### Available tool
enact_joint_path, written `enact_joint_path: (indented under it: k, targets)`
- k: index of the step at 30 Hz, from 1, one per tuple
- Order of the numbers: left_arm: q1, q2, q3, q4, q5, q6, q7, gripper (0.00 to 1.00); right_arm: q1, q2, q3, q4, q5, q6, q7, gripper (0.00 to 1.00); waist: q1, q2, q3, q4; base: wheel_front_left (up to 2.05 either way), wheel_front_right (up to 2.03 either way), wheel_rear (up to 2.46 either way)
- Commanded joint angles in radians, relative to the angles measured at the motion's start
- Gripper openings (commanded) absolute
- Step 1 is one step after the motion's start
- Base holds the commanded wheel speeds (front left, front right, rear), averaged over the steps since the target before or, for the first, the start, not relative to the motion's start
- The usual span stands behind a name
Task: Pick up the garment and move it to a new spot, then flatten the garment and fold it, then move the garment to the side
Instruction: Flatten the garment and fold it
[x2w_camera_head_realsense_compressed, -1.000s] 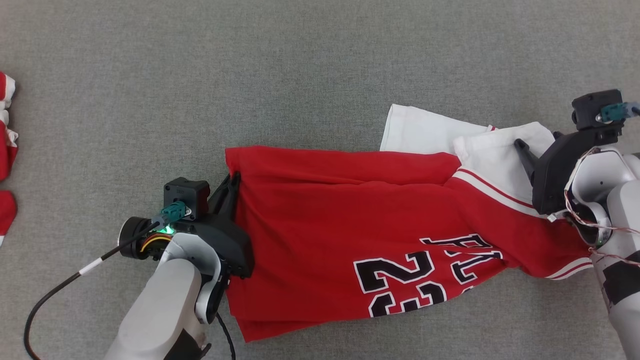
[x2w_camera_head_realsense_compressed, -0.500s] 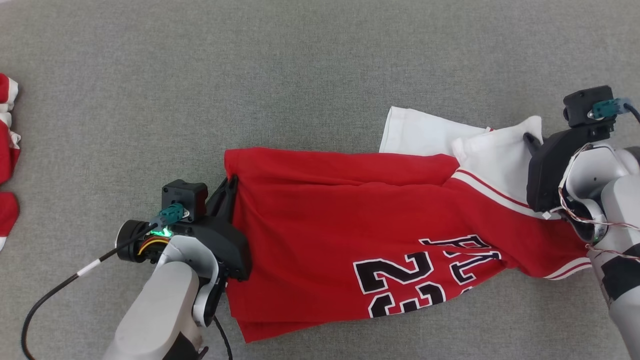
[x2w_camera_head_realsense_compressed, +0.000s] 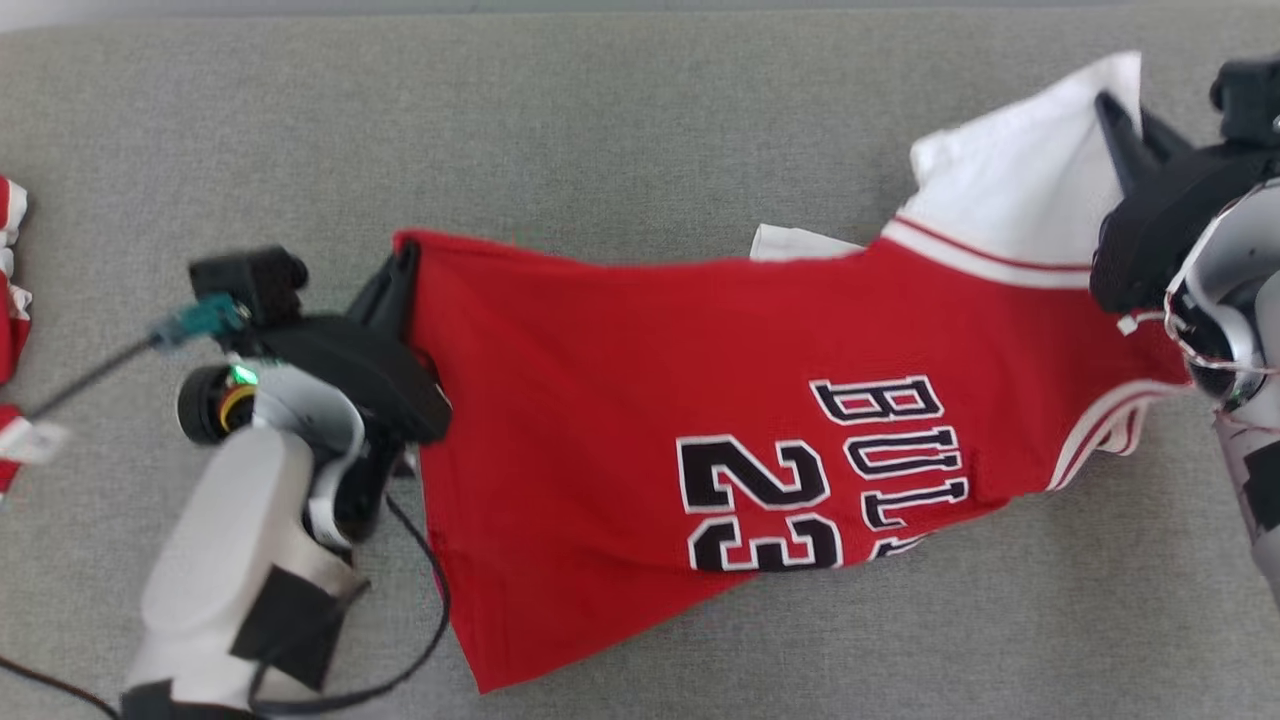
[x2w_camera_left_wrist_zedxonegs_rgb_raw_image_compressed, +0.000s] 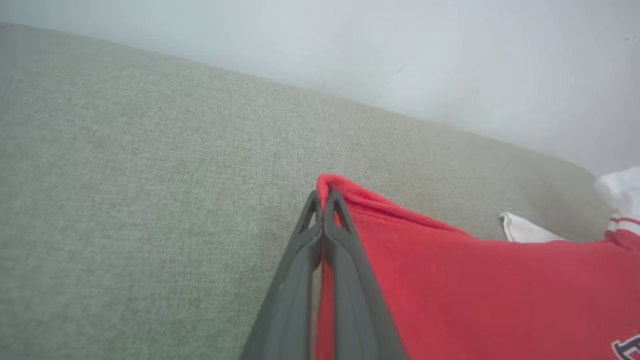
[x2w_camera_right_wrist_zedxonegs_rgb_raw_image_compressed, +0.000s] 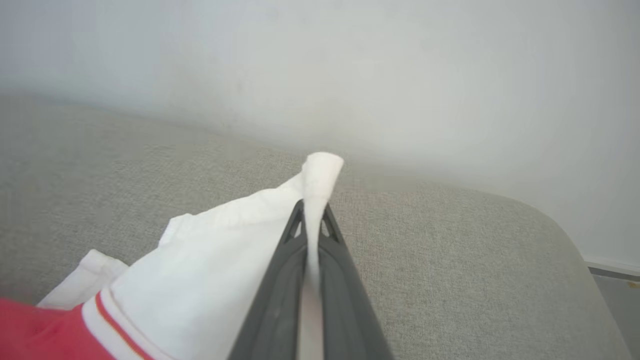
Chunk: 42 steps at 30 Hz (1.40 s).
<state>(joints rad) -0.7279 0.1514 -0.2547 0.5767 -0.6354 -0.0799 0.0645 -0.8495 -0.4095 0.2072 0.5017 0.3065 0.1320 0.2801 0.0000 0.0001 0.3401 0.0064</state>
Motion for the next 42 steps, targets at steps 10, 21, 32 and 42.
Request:
enact_joint_path:
  k: [10,21,32,42]
  targets:
    - [-0.162,0.078,0.123,-0.135,-0.199,0.003,0.227,0.00,-0.135,-0.029,0.060,-0.101,0.056,-0.003,-0.044,0.00,0.0000,-0.0001,0.023,-0.051,0.00,0.00,0.00]
    - [-0.483,0.112,0.216,-0.243,-0.176,0.127,0.168,0.00,-0.514,-0.071,0.191,-0.106,-0.009,-0.003,-0.144,0.00,0.0000,-0.0001,0.256,-0.097,0.00,0.00,0.00]
    - [-0.830,0.113,0.321,-0.245,-0.172,0.123,-0.063,0.00,-0.887,0.049,0.007,0.021,-0.136,-0.003,-0.410,0.00,0.0000,-0.0001,0.450,-0.141,0.00,0.00,0.00]
    - [-1.028,0.116,0.318,-0.205,-0.175,0.056,-0.154,0.00,-1.133,0.106,-0.194,0.004,-0.335,-0.003,-0.544,0.00,0.0000,-0.0001,0.519,-0.147,0.00,0.00,0.00]
